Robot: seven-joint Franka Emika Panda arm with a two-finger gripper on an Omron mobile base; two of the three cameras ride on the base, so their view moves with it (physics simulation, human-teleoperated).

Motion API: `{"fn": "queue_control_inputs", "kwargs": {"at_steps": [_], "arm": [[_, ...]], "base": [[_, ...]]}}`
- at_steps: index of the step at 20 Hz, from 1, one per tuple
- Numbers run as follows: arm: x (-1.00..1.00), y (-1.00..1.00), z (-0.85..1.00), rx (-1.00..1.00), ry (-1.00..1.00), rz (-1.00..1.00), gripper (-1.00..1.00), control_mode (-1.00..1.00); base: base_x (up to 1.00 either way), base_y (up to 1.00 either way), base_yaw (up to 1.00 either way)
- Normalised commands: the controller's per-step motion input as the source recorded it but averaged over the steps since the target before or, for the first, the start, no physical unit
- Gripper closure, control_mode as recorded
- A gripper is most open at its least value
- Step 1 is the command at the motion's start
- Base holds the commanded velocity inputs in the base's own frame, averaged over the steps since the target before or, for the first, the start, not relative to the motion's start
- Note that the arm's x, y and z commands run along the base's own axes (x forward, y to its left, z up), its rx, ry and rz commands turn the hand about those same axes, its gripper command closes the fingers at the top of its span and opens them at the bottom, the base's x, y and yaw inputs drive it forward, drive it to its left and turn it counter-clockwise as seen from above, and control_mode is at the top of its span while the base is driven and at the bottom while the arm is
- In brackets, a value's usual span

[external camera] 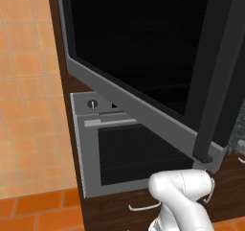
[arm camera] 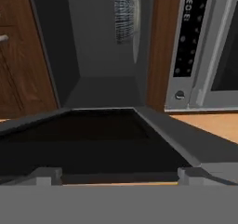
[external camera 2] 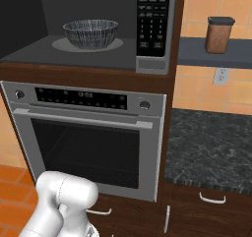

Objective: Open the microwave, place the bowl with waffle inside the microwave, then close the microwave door and turn it on.

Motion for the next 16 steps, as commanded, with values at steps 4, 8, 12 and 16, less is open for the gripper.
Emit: {"fn": "queue_control_inputs", "kwargs": {"at_steps": [4, 8, 12, 16], "arm": [[0.16, 1.00, -0.39, 0.00, -0.08, -0.12, -1.00, -1.00], [0.46, 0.90, -0.44, 0.00, -0.26, -0.11, -1.00, -1.00], [0.27, 0.67, -0.34, 0.04, -0.33, -0.12, -1.00, -1.00], [-0.27, 0.52, -0.08, 0.11, -0.32, -0.14, -1.00, -1.00]], "base": [[0.00, 0.00, 0.00], [0.00, 0.00, 0.00], [0.00, 0.00, 0.00], [0.00, 0.00, 0.00]]}}
